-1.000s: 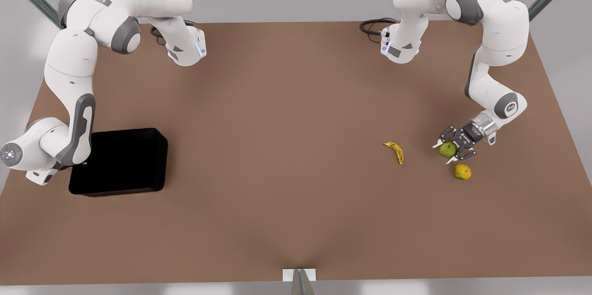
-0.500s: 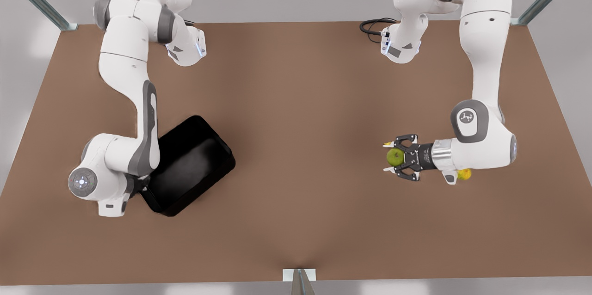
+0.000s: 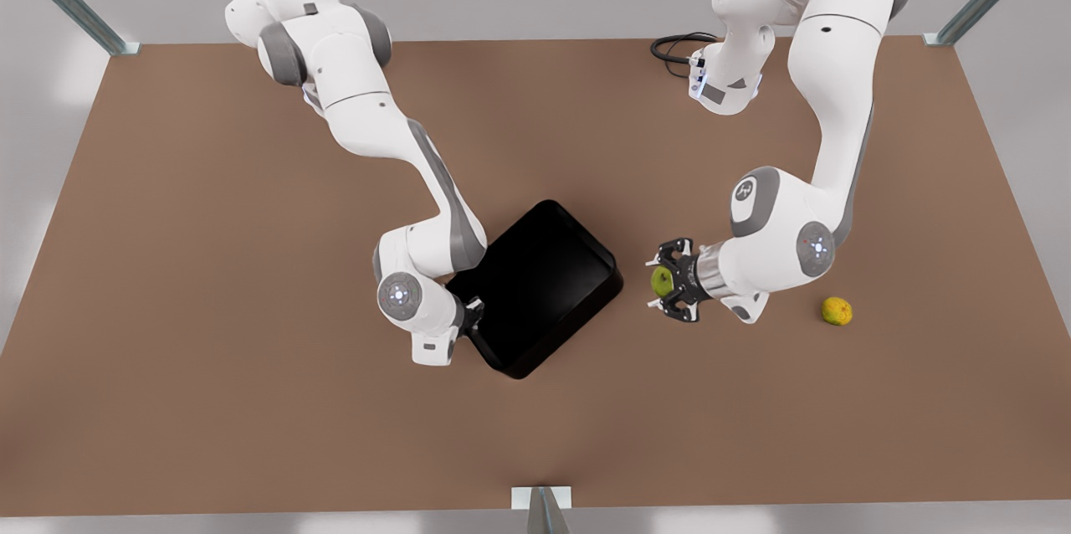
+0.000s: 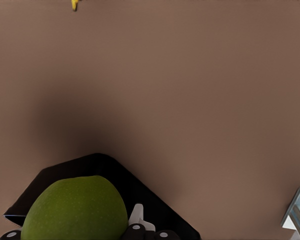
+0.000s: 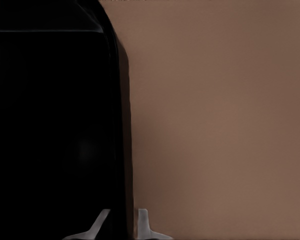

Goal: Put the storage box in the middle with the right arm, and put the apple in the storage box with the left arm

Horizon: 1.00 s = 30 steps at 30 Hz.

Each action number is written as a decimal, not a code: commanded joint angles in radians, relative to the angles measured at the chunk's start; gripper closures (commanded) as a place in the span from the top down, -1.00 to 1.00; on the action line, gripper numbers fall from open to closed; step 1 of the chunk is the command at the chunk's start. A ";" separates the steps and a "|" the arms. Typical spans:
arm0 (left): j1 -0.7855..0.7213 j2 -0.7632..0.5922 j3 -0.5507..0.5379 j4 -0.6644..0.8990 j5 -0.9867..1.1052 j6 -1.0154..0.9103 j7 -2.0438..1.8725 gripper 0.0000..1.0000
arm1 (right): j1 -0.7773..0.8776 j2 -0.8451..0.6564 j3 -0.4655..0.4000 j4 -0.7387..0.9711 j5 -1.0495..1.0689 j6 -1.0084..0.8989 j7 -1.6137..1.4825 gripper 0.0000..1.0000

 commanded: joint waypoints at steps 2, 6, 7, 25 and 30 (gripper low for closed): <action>-0.010 0.042 -0.004 0.047 -0.175 -0.021 -0.023 -0.11 | -0.003 -0.001 0.000 0.002 0.002 -0.002 -0.005 1.00; -0.063 0.065 -0.057 0.053 -0.164 0.164 -0.187 -0.10 | -0.025 -0.037 -0.055 0.081 0.001 -0.137 0.003 1.00; -0.070 0.076 -0.086 0.053 -0.164 0.210 -0.204 -0.11 | -0.051 -0.085 -0.092 0.088 0.002 -0.207 0.002 1.00; -0.174 0.079 -0.103 0.075 -0.017 0.329 -0.276 1.00 | -0.264 -0.469 -0.166 -0.024 -0.449 -0.657 0.005 1.00; -0.080 -0.252 0.117 -0.056 -0.014 -0.157 0.498 1.00 | -0.583 -0.558 0.283 -0.040 -0.645 -0.654 0.161 1.00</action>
